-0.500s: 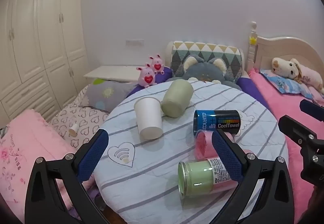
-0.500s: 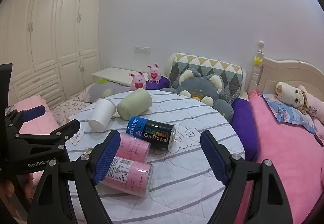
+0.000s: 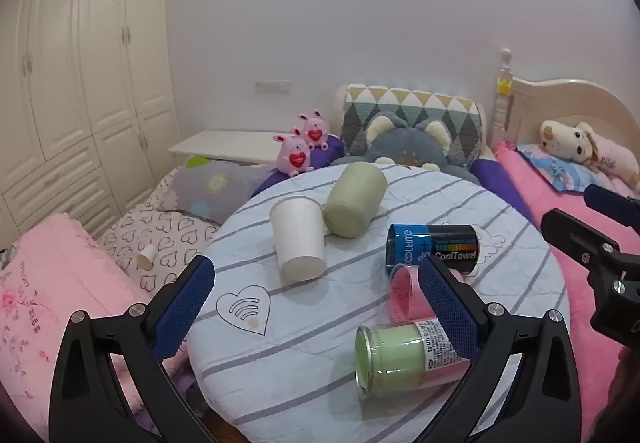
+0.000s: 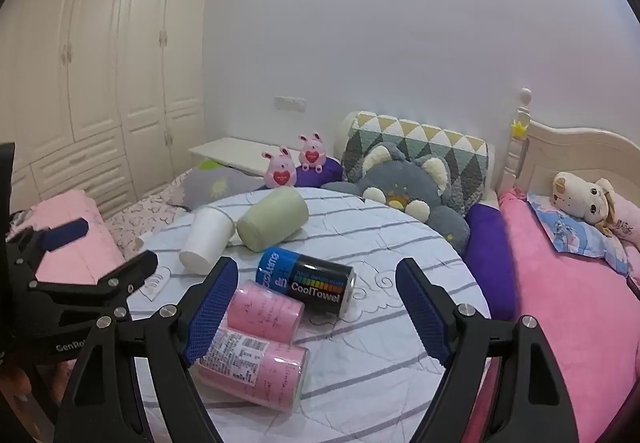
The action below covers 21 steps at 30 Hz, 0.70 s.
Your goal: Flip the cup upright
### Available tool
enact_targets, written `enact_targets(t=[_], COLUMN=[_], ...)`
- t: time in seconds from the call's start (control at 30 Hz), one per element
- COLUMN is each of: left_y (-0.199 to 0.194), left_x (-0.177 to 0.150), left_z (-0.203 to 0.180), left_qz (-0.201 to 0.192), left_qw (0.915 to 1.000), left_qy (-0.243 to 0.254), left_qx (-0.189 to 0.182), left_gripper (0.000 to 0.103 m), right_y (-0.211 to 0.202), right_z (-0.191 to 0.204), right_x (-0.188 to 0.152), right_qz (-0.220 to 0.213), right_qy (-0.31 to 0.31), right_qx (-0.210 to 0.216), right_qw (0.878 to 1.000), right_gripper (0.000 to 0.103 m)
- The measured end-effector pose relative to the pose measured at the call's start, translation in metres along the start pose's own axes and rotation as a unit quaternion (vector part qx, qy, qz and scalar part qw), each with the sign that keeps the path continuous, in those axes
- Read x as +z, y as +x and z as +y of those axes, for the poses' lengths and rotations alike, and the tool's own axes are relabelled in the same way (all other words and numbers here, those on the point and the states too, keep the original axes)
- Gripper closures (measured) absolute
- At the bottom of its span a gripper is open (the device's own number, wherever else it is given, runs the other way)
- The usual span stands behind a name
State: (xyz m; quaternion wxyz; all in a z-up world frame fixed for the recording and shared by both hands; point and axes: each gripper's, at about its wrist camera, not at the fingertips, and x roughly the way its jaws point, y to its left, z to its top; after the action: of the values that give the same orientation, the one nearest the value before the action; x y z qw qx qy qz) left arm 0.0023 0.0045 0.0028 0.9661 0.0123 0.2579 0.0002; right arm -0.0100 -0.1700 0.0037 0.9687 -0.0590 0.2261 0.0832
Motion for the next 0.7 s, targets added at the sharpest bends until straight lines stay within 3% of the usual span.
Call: enact_targets(t=[0.7], left_y=[-0.02], left_x=[-0.001], left_z=[-0.006], left_qz=[-0.018], left_qw=[0.9995], left_qy=[0.009], left_qx=[0.025], left_gripper=[0.0], right_y=[0.001], right_z=[-0.025], right_x=[0.0], right_qz=[-0.013], right_qy=[0.022], right_qx=[0.032], right_qw=[0.999], right_gripper=[0.02])
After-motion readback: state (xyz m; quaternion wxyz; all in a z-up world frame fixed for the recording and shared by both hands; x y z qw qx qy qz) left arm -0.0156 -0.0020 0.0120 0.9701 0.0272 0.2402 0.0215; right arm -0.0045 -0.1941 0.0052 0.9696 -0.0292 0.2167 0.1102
